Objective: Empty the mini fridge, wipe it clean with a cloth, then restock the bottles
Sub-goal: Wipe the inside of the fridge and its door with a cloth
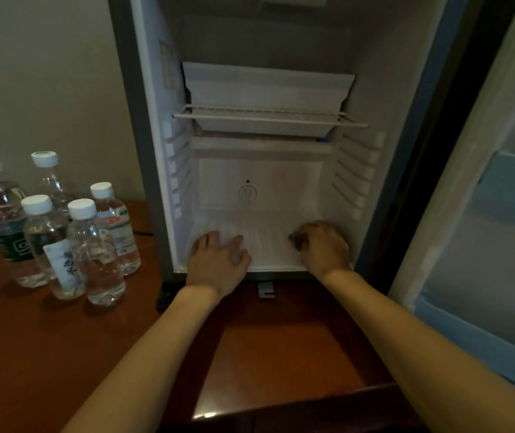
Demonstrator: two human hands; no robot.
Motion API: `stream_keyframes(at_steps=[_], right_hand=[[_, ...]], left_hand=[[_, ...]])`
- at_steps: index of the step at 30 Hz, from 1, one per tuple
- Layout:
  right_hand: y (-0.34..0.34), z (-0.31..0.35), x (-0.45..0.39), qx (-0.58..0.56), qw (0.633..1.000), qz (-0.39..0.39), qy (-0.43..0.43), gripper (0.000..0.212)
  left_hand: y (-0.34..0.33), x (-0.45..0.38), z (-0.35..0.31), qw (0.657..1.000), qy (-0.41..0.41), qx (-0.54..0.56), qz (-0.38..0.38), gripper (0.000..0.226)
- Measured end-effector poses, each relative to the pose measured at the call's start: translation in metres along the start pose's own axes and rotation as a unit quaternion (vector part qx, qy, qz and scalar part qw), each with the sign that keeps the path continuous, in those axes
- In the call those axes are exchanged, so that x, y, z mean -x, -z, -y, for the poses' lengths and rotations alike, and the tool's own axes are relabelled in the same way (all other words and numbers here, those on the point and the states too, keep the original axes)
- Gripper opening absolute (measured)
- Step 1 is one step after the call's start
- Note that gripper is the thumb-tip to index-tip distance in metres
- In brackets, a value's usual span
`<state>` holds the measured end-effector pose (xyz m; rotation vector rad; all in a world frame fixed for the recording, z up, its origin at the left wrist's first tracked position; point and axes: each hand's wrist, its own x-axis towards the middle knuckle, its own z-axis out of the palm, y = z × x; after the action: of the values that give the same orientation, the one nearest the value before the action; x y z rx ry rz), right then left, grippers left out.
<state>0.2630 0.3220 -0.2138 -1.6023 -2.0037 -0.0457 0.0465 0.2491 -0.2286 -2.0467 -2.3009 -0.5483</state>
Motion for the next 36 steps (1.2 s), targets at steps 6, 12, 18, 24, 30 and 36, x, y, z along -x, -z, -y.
stream_keyframes(at_steps=[6, 12, 18, 24, 30, 36], right_hand=[[0.002, -0.003, 0.013, 0.01, 1.0, -0.009, -0.005, 0.021], [-0.009, 0.005, -0.031, 0.016, 1.0, 0.006, -0.02, 0.022], [-0.031, 0.011, -0.09, 0.016, 0.999, 0.013, -0.035, 0.021], [-0.031, 0.011, -0.094, 0.017, 0.999, 0.019, -0.039, 0.022], [-0.008, 0.007, -0.048, -0.016, 0.998, 0.043, -0.032, 0.018], [-0.001, 0.0, 0.004, -0.014, 1.0, 0.011, -0.017, 0.017]], left_hand=[[0.0, 0.003, -0.001, 1.0, -0.003, -0.004, 0.007, 0.056], [-0.001, 0.005, -0.001, 1.0, -0.009, -0.01, -0.015, 0.055], [-0.006, 0.006, 0.003, 0.999, -0.019, 0.006, -0.047, 0.063], [-0.01, 0.006, 0.003, 0.997, -0.013, 0.002, -0.071, 0.064], [-0.006, 0.008, 0.0, 0.998, -0.005, 0.006, -0.055, 0.076], [-0.001, 0.006, -0.001, 1.0, -0.005, -0.002, -0.022, 0.055]])
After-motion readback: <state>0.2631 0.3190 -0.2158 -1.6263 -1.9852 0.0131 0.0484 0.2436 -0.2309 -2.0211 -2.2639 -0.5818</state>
